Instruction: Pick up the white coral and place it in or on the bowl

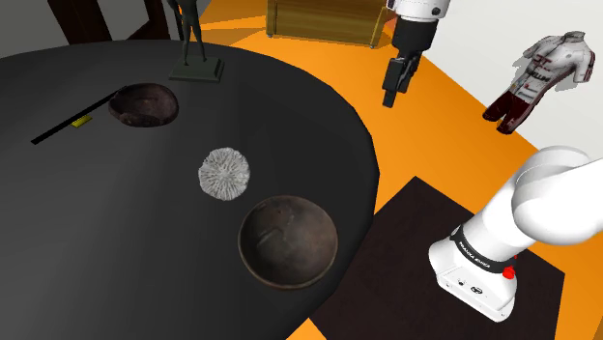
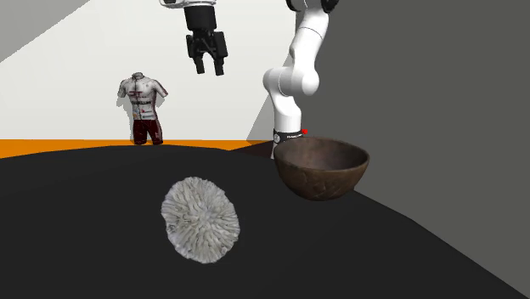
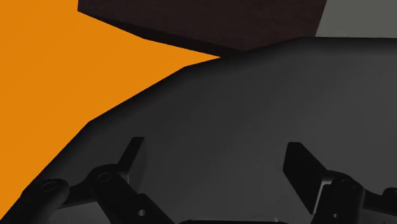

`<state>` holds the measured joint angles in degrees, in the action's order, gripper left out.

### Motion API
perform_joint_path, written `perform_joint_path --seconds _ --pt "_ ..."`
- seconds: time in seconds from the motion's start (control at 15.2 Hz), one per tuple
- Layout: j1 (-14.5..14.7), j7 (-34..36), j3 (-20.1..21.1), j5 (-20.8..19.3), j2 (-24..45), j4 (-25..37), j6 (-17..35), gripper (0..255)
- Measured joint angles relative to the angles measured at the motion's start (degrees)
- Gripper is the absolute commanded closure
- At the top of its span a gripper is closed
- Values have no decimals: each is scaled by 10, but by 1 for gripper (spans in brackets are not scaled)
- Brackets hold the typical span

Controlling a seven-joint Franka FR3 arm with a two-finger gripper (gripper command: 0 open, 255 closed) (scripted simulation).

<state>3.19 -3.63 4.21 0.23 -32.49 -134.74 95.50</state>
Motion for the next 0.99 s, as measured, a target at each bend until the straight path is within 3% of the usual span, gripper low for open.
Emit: perform_joint_path --seconds 0.33,0.99 --pt "23 -10 10 41 93 25 70 0" --pt "63 -49 33 117 267 123 156 0"
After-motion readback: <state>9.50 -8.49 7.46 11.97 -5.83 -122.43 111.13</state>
